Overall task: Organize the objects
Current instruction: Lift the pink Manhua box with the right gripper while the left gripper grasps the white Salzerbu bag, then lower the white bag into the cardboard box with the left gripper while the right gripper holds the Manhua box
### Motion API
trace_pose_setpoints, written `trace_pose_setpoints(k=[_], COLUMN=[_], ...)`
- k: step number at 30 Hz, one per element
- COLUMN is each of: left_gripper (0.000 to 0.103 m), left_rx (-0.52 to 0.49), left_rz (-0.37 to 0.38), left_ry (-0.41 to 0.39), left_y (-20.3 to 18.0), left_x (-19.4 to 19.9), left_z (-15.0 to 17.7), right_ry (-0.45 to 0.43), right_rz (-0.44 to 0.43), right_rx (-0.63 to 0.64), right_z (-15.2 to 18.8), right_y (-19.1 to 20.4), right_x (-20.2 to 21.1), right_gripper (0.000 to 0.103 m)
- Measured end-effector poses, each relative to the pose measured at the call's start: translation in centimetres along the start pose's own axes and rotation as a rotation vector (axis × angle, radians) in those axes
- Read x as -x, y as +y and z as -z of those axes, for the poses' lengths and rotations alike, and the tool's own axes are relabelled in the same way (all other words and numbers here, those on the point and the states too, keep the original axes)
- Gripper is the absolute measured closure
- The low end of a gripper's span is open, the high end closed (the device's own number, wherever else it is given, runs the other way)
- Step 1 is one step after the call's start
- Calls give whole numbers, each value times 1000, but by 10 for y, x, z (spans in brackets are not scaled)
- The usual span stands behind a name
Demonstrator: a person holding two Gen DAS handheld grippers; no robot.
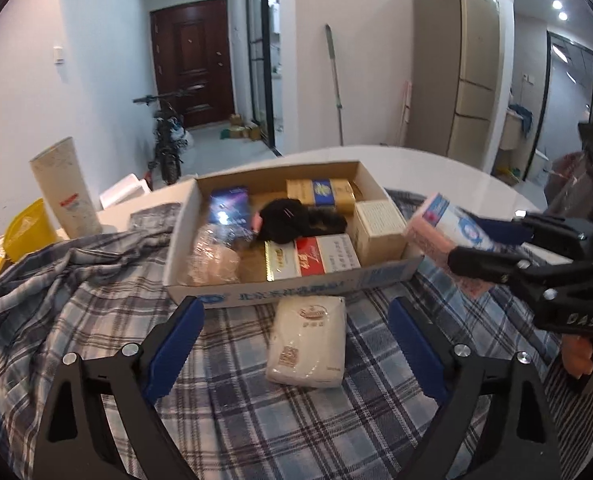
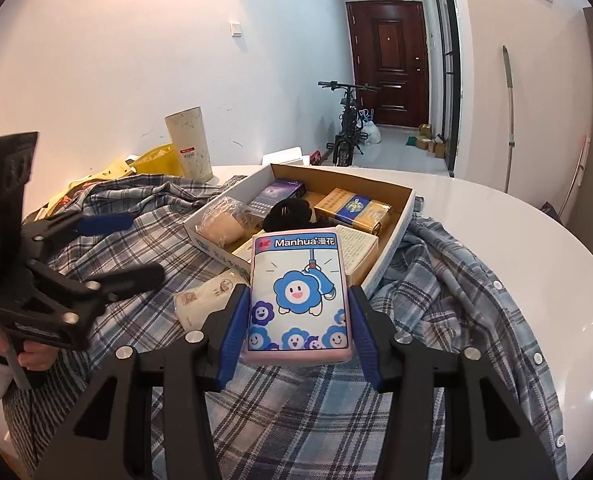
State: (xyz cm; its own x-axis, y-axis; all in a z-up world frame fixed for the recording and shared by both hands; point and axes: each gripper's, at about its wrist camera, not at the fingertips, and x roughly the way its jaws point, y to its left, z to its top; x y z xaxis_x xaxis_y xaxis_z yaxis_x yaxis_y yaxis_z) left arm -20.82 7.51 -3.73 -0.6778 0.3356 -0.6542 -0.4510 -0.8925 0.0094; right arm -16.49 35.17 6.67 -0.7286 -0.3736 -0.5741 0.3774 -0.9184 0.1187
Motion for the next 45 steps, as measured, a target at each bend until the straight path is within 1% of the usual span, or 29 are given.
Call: trace_pose_setpoints(k=[2, 4, 5, 6, 9, 13, 17, 20, 23, 25, 27, 30, 32, 41, 43, 45], left_gripper=[9, 12, 19, 22, 22, 22, 22, 22, 23, 28, 51, 54, 55, 57, 57, 57], left_rx=[-13, -24, -22, -22, -11, 0, 16, 62, 97, 97, 97, 105, 93, -54, -66, -55], left_rz=[34, 91, 100, 96, 77, 77, 71, 98, 109, 98, 91, 97, 79, -6, -1, 20], left_ry=[46, 116, 138, 156, 184, 217, 278, 309, 306, 303, 296, 287, 270, 130, 113, 105], left_y=[-2, -3, -4, -5, -3, -1, 1, 9, 15, 15, 17, 18, 16, -10, -14, -16], left_x=[-12, -27, -33, -38, -47, -54, -68, -76, -76, -75, -73, -70, -66, -22, -11, 0], left_z=[1, 3, 4, 6, 9, 10, 15, 18, 18, 18, 15, 15, 14, 9, 10, 9], right_ry=[-5, -6, -5, -4, -3, 3, 7, 6, -5, -5, -5, -9, -18, -50, -55, -71], right_rz=[-1, 1, -1, -3, -7, -16, -31, -30, -41, -39, -38, -32, -35, -13, -9, -1], right_rx=[-3, -4, -4, -5, -4, -6, -11, -8, -10, -5, -4, -5, -7, -21, -25, -41], right_z=[0, 0, 0, 0, 1, 1, 2, 2, 2, 2, 2, 3, 2, 1, 0, -1], right_y=[-2, -2, -2, -2, -2, -3, -3, -2, -3, -2, -2, -2, -3, -9, -11, -14], right_x=[1, 2, 2, 2, 2, 1, 1, 1, 4, 4, 4, 5, 5, 11, 11, 14], right_gripper=[55, 55, 55, 55, 55, 55, 55, 55, 55, 55, 55, 55, 55, 55, 55, 55])
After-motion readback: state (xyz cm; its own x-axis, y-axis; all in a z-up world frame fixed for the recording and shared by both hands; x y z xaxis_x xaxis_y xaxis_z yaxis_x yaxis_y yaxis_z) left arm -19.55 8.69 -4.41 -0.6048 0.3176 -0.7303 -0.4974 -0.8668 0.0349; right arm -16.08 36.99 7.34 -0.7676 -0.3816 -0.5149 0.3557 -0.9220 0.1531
